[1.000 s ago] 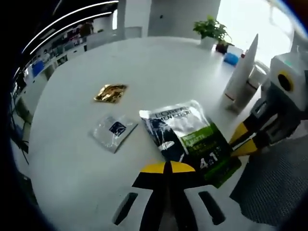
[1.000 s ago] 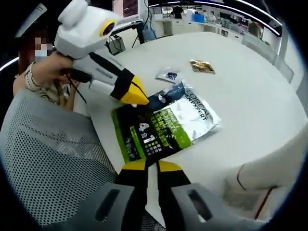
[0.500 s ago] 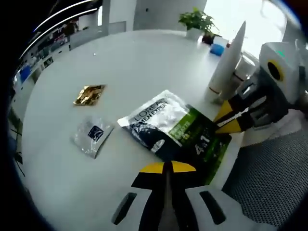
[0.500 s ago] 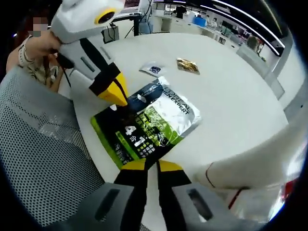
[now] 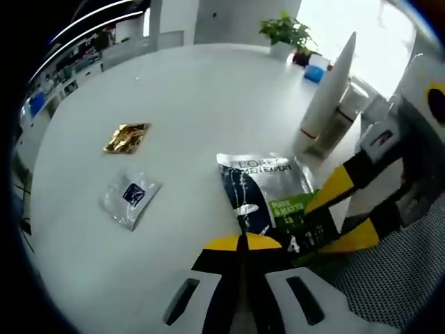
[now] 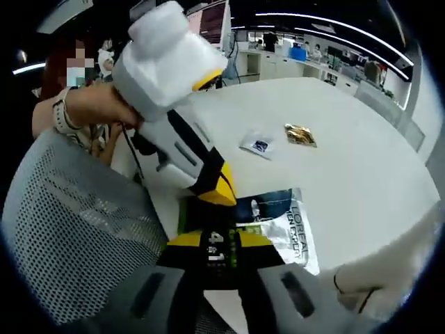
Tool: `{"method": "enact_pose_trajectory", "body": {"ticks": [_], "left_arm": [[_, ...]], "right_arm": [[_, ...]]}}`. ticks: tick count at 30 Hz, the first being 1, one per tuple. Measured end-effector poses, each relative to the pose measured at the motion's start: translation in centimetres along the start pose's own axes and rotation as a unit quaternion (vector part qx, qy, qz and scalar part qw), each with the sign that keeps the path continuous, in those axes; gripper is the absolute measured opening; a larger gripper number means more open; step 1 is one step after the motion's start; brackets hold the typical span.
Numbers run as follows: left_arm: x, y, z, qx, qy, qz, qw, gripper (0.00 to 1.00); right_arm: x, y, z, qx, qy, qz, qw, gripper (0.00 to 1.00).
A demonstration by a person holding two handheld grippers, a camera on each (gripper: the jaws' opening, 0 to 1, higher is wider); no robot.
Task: Arrange the skincare products in the storage area until every visible bottle or jar stands upright without overlapping.
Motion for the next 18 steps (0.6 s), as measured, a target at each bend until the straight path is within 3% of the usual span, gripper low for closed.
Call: {"method": "enact_pose_trajectory", "body": {"ticks": [5,12,14,18], "left_arm": [[0.0,0.0,0.0,-0.001,-0.001,0.001,1.0,0.0],[0.0,0.0,-0.1,-0.006,-0.002,0.0,1.0,0.0],[0.0,-0.1,-0.1,-0.005,-0.002,0.0,1.0,0.0],[-0.1,-0.2,-0.1,-0.002,0.0,0.001,1.0,0.0]], "right_arm": [[0.7,0.5,-0.7,-0.022,0.023,0.009,0.9995,0.25],[1.3,0.4,-1.9,-0.039,0.057,0.015,0.9975,0.25],[1.4,0.1,-1.9,-0.078,0.06,0.007,0.9951,0.23],[1.2,0.1,-1.8,-0.089,0.065,0.012,0.9939,0.24]]}}
Point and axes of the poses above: the point that each gripper's makers call its tool centre point, and the gripper's own axes: x roughly forward along the fingers, y roughly to its left, z roughly out of its top, the point moved 6 cm from there along -x, roughly backward along the fingers
